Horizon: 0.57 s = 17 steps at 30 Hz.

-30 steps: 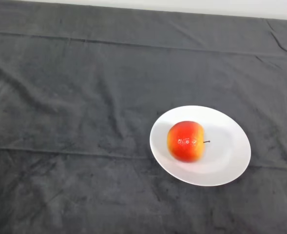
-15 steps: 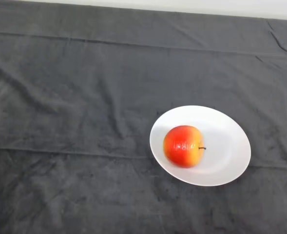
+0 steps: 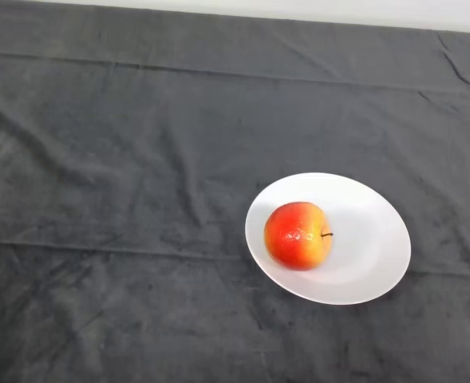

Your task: Move the apple to the plate

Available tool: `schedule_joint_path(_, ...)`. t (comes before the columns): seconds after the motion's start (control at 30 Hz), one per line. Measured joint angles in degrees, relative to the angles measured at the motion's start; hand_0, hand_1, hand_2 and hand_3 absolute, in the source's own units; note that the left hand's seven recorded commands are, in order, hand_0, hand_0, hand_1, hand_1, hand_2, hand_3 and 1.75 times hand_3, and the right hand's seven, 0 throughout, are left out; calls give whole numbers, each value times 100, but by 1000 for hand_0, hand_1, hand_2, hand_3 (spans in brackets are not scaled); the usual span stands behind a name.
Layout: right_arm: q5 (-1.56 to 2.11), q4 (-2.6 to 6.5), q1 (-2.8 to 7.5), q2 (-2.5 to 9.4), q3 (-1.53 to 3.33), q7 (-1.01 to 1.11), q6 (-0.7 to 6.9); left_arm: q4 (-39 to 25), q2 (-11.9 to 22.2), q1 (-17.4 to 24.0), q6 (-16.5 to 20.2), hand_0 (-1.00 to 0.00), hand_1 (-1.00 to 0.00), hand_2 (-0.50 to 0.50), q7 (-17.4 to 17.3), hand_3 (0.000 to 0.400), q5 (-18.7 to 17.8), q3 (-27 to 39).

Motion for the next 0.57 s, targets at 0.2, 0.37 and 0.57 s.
schedule_joint_path(0.2, 0, 0, 0, 0, 0, 0, 0, 0, 0, 0, 0, 0, 0, 0, -8, 0, 3, 7)
schedule_joint_path(0.37, 0, 0, 0, 0, 0, 0, 0, 0, 0, 0, 0, 0, 0, 0, -10, 0, 15, 26)
schedule_joint_path(0.57, 0, 0, 0, 0, 0, 0, 0, 0, 0, 0, 0, 0, 0, 0, -37, 0, 93, 29)
